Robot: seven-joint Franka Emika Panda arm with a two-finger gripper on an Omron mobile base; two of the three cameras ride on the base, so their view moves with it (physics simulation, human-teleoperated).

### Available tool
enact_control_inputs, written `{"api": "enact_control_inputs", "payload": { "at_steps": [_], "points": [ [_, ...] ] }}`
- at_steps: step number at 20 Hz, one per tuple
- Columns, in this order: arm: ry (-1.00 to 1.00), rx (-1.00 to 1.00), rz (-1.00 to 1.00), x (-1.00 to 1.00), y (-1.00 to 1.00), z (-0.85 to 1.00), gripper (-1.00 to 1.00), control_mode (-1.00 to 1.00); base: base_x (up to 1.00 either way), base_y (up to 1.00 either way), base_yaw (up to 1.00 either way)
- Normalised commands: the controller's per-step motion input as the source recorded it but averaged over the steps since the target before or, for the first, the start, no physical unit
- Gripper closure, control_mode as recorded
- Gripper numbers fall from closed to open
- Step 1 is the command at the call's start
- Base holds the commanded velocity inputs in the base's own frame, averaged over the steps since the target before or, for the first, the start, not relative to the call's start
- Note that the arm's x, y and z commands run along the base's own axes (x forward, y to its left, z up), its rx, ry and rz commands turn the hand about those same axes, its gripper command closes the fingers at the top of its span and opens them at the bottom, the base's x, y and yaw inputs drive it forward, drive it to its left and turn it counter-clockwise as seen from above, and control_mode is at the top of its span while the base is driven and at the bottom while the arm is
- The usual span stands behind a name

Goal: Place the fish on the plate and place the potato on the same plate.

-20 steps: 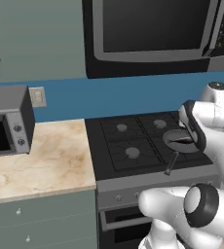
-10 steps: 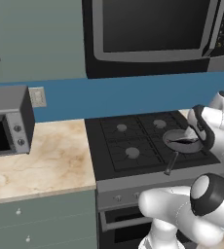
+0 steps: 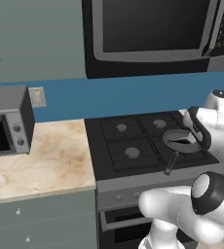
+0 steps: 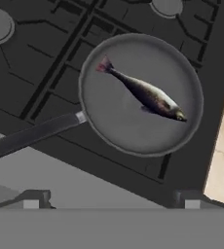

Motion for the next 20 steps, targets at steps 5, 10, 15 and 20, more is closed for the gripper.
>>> {"api": "enact_control_inputs", "payload": {
  "at_steps": [5, 10, 15, 20],
  "points": [
    [0.10, -0.10, 0.20, 0.39, 0.06, -0.29, -1.00, -1.00, 0.00, 0.00, 0.00],
    [0.31, 0.00, 0.16, 0.57, 0.00, -0.13, -1.00, -1.00, 0.00, 0.00, 0.00],
    [0.18, 0.00, 0.11, 0.62, 0.00, 0.00, -1.00, -1.00, 0.00, 0.00, 0.00],
    [0.01, 0.00, 0.09, 0.18, -0.02, -0.24, -1.00, -1.00, 0.00, 0.00, 0.00]
  ]
}}
